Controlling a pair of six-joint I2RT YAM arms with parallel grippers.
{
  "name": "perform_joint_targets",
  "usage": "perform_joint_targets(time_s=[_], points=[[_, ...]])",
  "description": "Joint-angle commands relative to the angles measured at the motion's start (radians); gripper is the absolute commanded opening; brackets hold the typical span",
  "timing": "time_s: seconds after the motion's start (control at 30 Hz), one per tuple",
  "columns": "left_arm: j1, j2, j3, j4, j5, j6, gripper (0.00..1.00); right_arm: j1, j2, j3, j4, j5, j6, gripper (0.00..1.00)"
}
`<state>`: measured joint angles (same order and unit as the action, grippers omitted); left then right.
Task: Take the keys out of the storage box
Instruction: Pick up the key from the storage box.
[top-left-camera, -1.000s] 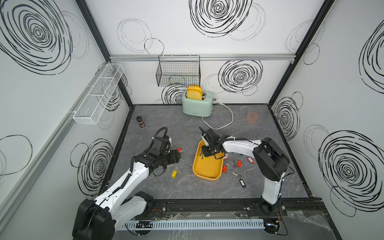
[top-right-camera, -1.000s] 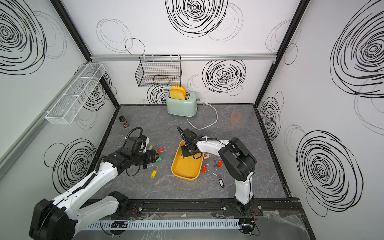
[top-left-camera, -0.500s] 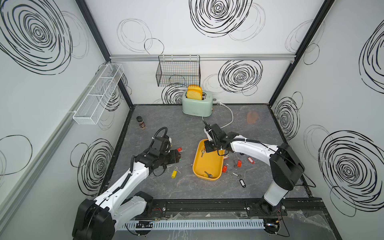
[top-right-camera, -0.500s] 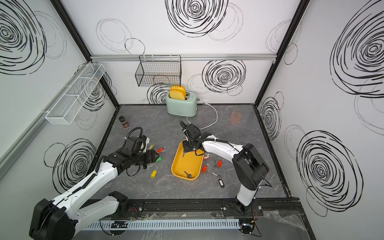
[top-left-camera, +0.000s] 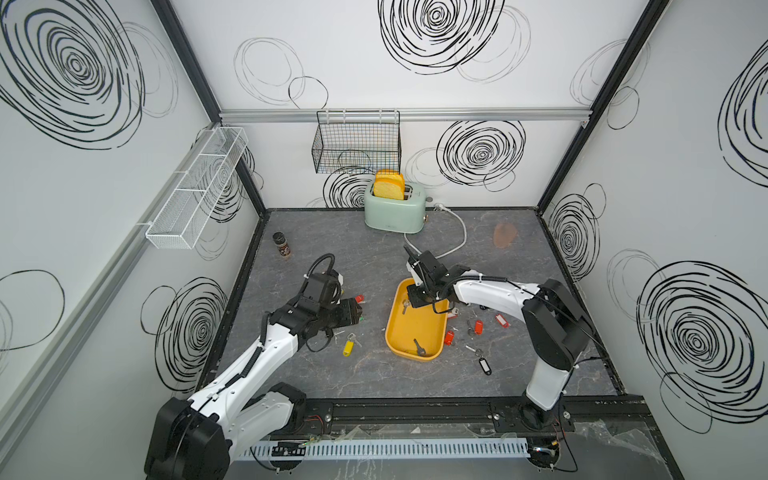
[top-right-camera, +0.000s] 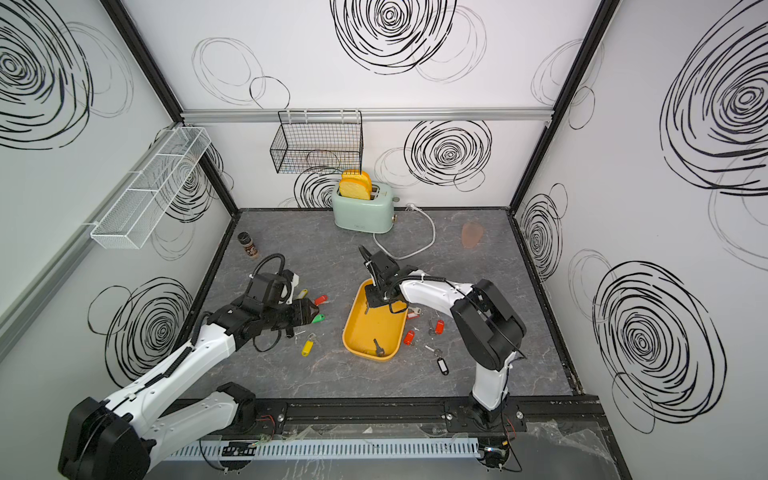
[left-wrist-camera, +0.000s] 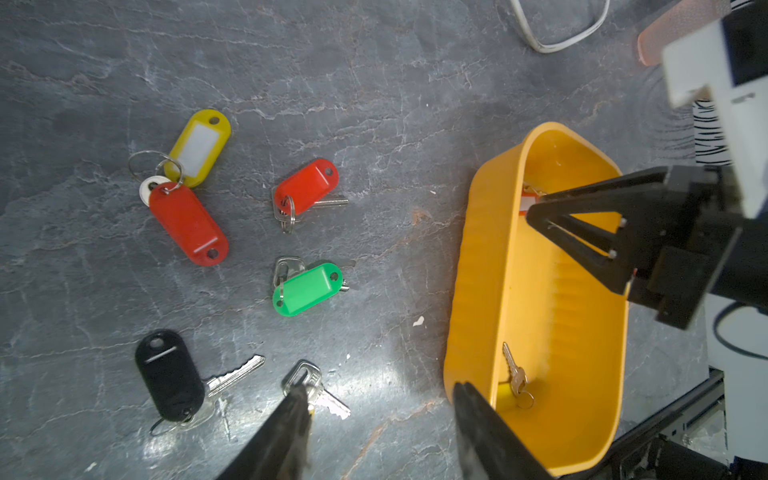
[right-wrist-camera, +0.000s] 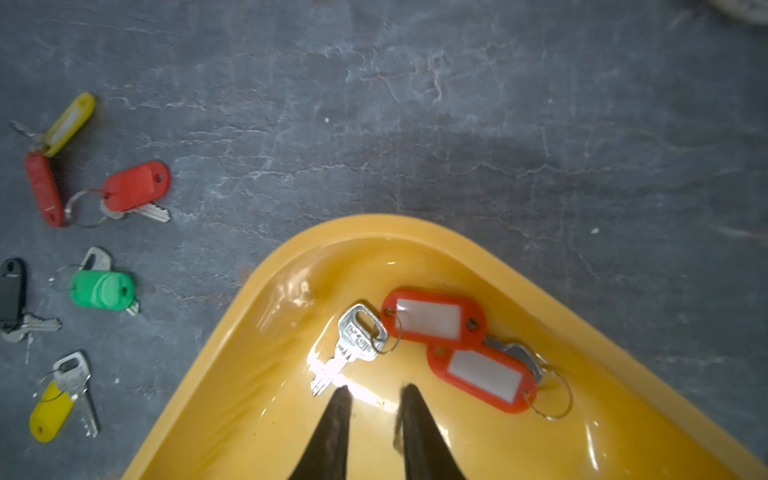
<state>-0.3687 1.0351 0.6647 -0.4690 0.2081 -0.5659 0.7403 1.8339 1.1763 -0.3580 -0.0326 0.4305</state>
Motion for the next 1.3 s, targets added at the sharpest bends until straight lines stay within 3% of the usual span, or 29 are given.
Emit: perform_joint_targets(time_s=[0.0,0.53,0.97,1.27], points=[[-0.007,-0.001,-0.014,0.025,-0.01,-0.008,0.6,-0.017,0.034,0.015,0.024,-0.023,0.022,0.28],[-0.007,0.011,-0.016,0.03,-0.012,-0.004,0.6,-0.022,0.109,0.074,0.021,-0.052,0.028,0.27],[-0.007,0.016,-0.015,0.032,-0.012,-0.003,0.6,-0.022,0.107,0.083,0.014,-0.048,0.022,0.0],[-0.007,0.027,-0.008,0.041,-0.009,-0.002,0.6,-0.018,-0.029,0.051,-0.021,-0.02,0.014,0.0]])
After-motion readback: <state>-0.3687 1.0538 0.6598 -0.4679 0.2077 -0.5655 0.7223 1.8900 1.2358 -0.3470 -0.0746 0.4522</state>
